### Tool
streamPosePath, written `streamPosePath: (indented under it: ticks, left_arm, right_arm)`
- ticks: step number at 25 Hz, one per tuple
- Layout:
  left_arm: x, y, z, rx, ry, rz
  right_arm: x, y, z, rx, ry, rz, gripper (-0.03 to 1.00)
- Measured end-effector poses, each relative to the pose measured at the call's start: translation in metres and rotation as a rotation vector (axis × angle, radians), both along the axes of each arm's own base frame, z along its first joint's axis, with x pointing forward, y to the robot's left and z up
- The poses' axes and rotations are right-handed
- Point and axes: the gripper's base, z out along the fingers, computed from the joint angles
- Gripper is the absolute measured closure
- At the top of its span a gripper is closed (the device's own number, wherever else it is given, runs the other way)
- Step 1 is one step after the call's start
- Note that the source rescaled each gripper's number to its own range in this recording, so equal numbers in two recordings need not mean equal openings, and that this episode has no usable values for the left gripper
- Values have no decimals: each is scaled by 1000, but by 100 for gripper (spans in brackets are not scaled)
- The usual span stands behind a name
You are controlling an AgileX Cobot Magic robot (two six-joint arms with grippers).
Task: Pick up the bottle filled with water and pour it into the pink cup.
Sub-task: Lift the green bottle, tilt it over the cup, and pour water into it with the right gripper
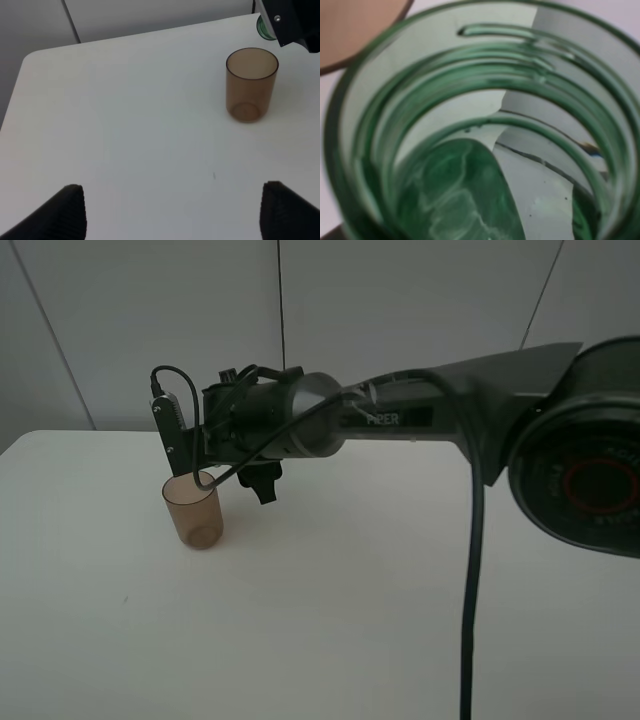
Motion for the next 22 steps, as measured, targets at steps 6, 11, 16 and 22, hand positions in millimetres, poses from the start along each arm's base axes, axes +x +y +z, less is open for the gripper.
streamPosePath:
  ticks: [6,11,16,22]
  left_arm:
    - [0,0,0,0,0,0]
    - [0,0,0,0,0,0]
    - [0,0,0,0,0,0]
    - [0,0,0,0,0,0]
  right_arm:
    - [2,0,2,-23,-33,18,97]
    - [6,-2,3,-28,-44,21,97]
    - [7,-2,5,-45,-72,41,97]
    - [8,0,7,-58,-97,65,97]
